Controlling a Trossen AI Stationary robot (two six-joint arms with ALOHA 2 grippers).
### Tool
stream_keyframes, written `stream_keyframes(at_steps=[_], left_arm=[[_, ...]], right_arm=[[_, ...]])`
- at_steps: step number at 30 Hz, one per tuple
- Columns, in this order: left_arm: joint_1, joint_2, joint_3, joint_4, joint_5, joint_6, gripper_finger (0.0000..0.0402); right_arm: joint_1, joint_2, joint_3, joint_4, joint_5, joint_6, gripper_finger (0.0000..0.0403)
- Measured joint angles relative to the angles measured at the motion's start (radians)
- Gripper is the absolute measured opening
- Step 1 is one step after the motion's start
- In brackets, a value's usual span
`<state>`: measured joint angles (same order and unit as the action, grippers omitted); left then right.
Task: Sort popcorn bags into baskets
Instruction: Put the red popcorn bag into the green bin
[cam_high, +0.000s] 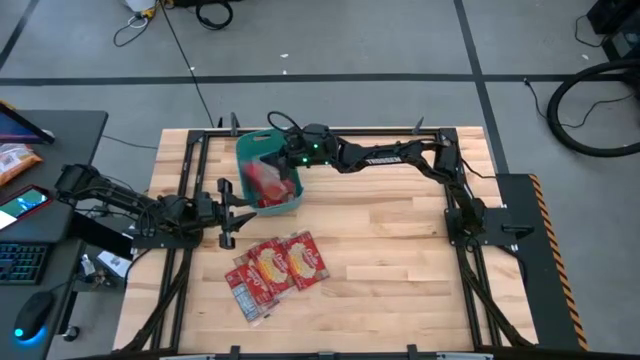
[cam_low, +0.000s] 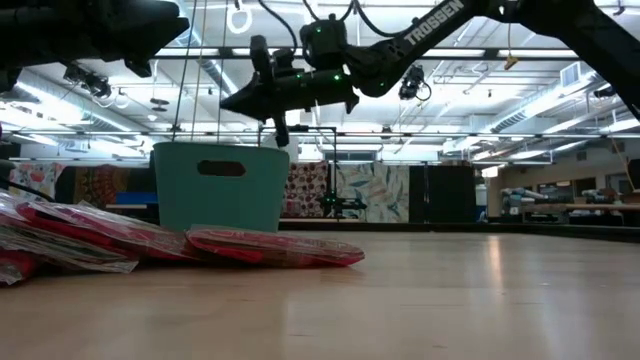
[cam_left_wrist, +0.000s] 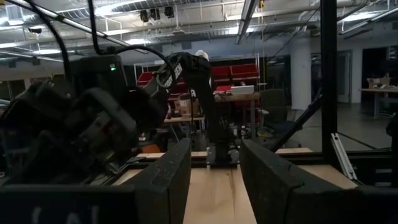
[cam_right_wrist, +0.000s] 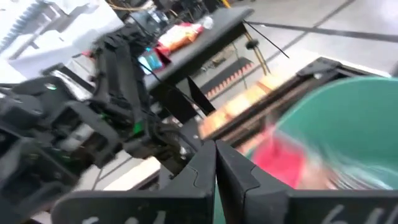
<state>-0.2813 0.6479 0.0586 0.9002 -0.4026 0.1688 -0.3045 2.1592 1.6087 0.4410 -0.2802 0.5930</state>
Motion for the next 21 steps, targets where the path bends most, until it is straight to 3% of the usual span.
stream_keyframes(at_steps=[7, 14, 21], left_arm=[[0.0, 0.0, 0.0, 0.001, 0.0, 0.0, 0.0144], [0.0, 0.0, 0.0, -0.02, 0.0, 0.0, 0.0144], [0.0, 0.0, 0.0, -0.071, -0.029, 0.0, 0.0144]], right_arm=[[0.002, -0.001, 0.001, -0.087, -0.009, -0.025, 0.0015], [-0.03, -0.013, 0.0, -0.138, -0.126, -0.062, 0.0049], [0.034, -0.14, 0.0, -0.383, 0.027, -0.38, 0.0052]])
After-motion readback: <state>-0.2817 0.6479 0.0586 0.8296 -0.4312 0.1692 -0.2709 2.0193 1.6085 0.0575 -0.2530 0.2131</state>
